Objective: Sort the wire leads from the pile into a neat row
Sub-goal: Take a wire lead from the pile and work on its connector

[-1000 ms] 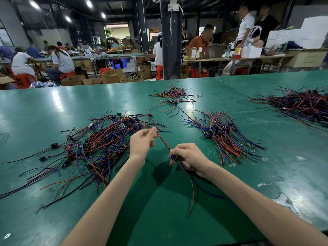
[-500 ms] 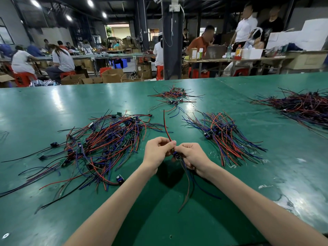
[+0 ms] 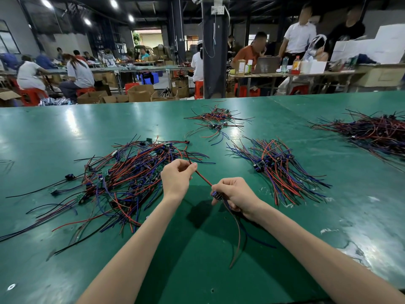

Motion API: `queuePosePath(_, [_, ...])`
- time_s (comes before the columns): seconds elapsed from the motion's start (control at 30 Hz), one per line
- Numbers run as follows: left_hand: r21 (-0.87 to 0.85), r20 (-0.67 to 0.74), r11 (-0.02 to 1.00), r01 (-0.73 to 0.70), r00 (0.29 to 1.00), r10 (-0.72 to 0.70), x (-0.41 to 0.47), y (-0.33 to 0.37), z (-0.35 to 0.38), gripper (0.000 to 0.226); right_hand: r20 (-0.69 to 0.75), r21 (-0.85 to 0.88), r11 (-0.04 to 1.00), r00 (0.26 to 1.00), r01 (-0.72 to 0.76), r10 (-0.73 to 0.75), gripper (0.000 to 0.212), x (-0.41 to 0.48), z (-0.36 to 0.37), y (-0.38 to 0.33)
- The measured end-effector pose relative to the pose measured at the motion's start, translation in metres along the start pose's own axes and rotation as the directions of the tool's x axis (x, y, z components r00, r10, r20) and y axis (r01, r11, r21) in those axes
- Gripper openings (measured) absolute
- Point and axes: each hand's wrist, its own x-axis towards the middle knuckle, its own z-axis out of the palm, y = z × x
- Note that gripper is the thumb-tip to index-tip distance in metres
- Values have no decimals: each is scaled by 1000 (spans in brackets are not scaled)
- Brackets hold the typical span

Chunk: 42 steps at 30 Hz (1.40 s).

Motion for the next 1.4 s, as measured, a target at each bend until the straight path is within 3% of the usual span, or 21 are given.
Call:
queuePosePath(0.23, [-22, -114, 999, 42, 993, -44, 11, 2, -13, 13, 50, -21, 1000, 999, 12, -11, 29, 1, 2, 1])
queuePosePath(0.33, [-121, -114, 986, 118, 985, -132, 13, 2, -14, 17, 68, -40, 999, 998, 13, -10, 27, 0, 1, 1])
queuePosePath(0.53, [-372, -61, 883, 287, 941, -332, 15, 6, -16, 22, 113, -46, 999, 993, 27, -22, 27, -2, 1, -1])
queuePosePath(0.73, [-540, 25, 747, 388, 895, -446, 13, 14, -16, 19, 137, -47, 998, 990, 31, -24, 26, -2, 0, -2])
queuePosePath(0.93, [-478, 101, 771, 422, 898, -429, 7, 18, -14, 21, 110, 30, 999, 993, 44, -47, 21, -3, -1, 0])
queuePosePath(1.07, [-260, 296, 836, 484, 864, -408, -9, 23, 0, 31, -13, 99, 993, 998, 67, -66, 18, -2, -2, -3])
queuePosePath(1.2, [-109, 532, 886, 450, 780, -330, -27, 28, 13, 29, -133, 231, 970, 990, 71, -41, 17, 2, -6, -4])
queuePosePath(1.4, [-114, 601, 910, 398, 757, -256, -37, 29, 19, 21, -187, 256, 963, 982, 82, -34, 13, 4, -10, -4])
